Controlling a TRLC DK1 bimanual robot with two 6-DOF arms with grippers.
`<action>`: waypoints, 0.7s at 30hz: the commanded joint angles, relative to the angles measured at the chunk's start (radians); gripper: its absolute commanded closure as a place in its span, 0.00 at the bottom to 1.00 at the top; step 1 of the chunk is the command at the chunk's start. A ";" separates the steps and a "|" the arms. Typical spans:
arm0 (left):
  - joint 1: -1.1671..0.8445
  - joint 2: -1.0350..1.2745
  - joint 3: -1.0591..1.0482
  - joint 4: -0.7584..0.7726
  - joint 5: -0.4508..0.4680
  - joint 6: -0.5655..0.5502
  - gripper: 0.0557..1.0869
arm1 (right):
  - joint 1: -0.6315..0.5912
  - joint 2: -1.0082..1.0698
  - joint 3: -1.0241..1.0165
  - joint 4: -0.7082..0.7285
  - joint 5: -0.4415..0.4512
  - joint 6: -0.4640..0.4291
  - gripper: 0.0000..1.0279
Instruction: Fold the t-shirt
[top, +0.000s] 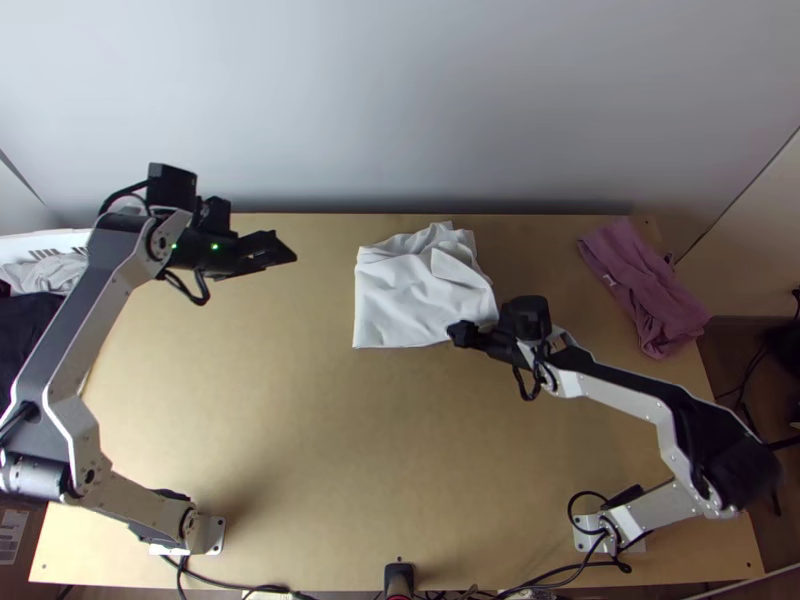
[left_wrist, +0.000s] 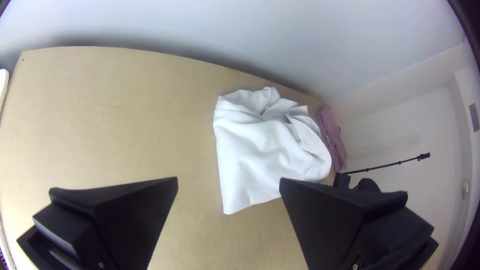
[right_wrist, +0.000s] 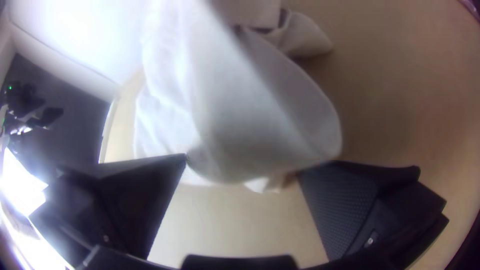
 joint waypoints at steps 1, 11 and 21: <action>0.038 -0.096 -0.085 0.006 0.005 -0.001 0.04 | -0.033 0.136 0.125 0.033 0.015 0.064 0.04; 0.049 -0.134 -0.157 0.056 0.014 -0.021 0.04 | -0.037 0.364 0.436 -0.059 0.014 0.097 0.04; 0.087 -0.128 -0.206 0.075 0.014 -0.010 0.04 | 0.001 0.446 0.652 -0.317 0.058 -0.039 0.94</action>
